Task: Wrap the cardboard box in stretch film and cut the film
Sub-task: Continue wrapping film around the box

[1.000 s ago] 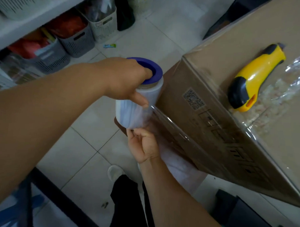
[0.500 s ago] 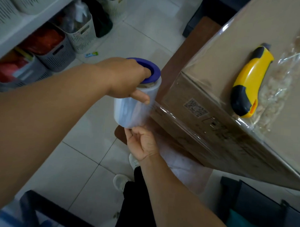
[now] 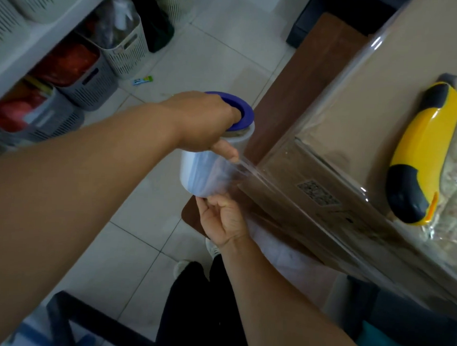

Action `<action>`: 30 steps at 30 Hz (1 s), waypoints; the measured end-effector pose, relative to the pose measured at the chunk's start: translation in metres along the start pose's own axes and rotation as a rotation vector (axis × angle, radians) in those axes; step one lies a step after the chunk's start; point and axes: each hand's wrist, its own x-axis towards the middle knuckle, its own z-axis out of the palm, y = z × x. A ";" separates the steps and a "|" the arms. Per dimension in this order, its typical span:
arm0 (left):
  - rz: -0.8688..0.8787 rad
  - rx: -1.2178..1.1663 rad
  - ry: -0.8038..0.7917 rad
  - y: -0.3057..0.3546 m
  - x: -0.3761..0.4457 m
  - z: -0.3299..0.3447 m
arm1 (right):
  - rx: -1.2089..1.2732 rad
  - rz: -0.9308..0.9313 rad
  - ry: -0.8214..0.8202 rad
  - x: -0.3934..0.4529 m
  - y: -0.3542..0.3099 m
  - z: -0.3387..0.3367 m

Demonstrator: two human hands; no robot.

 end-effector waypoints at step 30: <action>0.418 0.136 -0.038 -0.068 0.069 -0.040 | 0.428 -0.442 0.197 0.079 0.011 0.083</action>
